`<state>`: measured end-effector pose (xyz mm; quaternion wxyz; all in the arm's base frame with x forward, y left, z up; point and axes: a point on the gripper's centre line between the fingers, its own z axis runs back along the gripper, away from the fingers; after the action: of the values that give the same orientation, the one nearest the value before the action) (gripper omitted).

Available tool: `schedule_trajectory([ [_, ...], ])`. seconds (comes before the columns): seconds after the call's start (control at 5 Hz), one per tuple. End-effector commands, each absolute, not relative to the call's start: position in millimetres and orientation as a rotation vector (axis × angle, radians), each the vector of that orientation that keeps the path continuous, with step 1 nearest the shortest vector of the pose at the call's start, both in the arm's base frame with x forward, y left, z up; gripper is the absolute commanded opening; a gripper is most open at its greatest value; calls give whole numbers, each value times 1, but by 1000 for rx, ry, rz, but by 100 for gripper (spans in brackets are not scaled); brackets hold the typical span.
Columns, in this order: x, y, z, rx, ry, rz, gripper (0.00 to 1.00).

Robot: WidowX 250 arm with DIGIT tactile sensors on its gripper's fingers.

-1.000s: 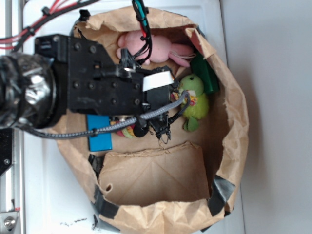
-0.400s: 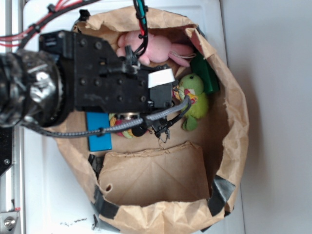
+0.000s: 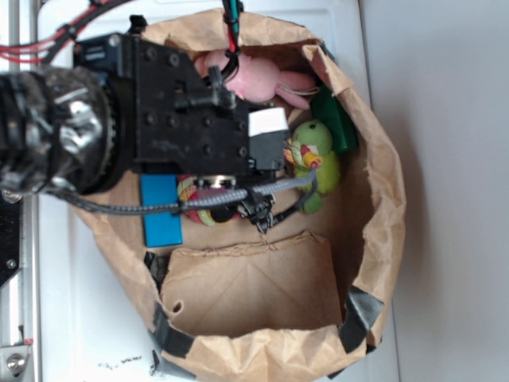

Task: Grab the multicolored rope.

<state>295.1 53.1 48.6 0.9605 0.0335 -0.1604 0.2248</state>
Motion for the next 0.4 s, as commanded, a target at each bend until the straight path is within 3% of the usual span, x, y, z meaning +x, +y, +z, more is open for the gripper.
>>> schedule_trajectory([
  [0.0, 318, 55, 63, 19, -413, 443, 100],
  [0.2, 326, 55, 66, 13, -431, 465, 100],
])
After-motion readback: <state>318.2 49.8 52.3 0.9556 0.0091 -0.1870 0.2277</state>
